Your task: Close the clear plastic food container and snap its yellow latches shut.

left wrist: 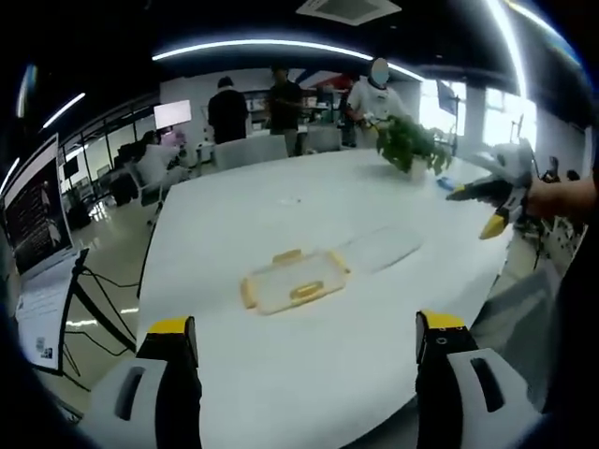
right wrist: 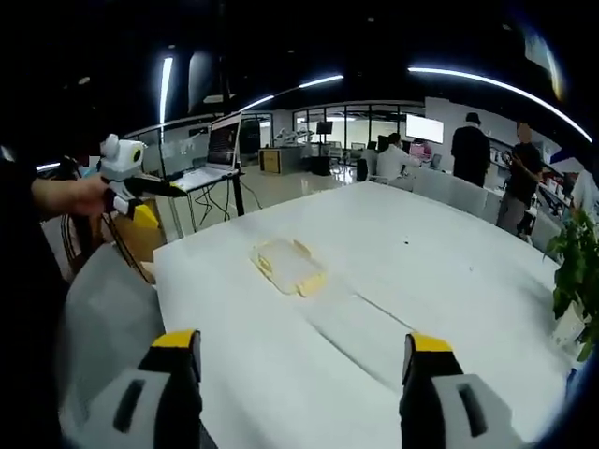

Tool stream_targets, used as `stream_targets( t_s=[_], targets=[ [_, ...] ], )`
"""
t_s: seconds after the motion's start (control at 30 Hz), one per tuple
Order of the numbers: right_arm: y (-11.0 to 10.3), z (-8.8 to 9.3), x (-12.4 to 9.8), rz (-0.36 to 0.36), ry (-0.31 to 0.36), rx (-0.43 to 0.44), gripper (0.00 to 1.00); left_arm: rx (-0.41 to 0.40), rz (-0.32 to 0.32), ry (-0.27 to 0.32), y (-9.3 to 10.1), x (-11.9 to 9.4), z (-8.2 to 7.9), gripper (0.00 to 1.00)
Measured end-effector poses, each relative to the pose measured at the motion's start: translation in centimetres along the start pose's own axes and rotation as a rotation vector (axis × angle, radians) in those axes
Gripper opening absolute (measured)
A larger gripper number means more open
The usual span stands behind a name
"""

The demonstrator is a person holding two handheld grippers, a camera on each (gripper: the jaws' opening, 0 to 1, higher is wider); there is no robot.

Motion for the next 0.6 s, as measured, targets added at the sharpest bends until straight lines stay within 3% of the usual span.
stream_targets(
  t_s=[0.23,0.37,0.6],
  targets=[
    [0.3,0.18,0.64,-0.011,-0.026,0.005,0.79,0.015,-0.007,-0.007,0.07,0.02,-0.08,0.96],
    [0.56,0.4,0.77,-0.011,-0.042,0.051,0.79,0.015,-0.012,-0.004,0.24,0.0,-0.07,0.96],
    [0.16,0.59,0.49,-0.004,-0.029,0.061,0.79,0.0,-0.011,-0.016,0.56,-0.01,0.42,0.93]
  ],
)
Point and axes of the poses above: the point that each gripper's makers call its tool centre point, and the gripper's own axes: x roughly forward along the fingers, y roughly to its right, z roughly out of its underside, the point moved 4 cm from there along -x, roughly backward along the fingers
